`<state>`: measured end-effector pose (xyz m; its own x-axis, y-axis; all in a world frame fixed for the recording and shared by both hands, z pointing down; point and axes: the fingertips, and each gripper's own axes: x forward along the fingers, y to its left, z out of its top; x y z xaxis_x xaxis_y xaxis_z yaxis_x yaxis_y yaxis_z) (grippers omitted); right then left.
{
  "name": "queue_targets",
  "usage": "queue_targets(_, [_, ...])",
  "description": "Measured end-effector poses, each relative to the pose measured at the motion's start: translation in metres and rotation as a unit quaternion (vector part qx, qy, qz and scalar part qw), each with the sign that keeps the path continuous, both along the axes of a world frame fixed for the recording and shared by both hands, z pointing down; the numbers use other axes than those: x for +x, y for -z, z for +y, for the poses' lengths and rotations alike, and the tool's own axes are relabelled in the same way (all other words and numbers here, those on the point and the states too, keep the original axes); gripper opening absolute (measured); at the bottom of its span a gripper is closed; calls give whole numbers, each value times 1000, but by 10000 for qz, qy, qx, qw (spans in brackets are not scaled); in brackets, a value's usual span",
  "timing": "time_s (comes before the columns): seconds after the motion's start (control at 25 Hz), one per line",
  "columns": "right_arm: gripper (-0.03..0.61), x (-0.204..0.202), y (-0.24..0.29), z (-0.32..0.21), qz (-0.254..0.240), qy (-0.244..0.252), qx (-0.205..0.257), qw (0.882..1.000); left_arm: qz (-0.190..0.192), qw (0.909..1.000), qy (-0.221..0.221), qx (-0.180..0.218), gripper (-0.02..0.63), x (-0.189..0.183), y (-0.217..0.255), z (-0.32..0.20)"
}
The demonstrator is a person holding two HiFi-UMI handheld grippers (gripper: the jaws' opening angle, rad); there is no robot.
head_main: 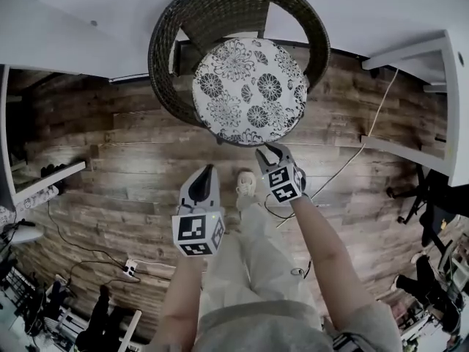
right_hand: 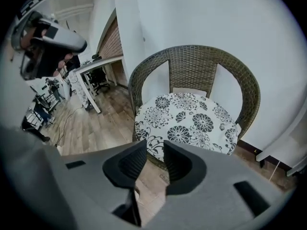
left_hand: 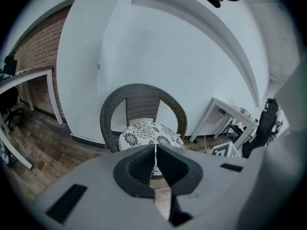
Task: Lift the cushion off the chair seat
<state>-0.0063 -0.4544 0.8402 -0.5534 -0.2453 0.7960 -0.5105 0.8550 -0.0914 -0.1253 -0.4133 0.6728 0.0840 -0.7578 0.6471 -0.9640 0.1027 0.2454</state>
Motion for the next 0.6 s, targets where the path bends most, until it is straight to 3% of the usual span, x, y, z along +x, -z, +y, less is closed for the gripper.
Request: queue_targets(0.6, [138,-4,-91,1,714,619,-286,9951,79,9996,-166,-223,12,6,-48,-22])
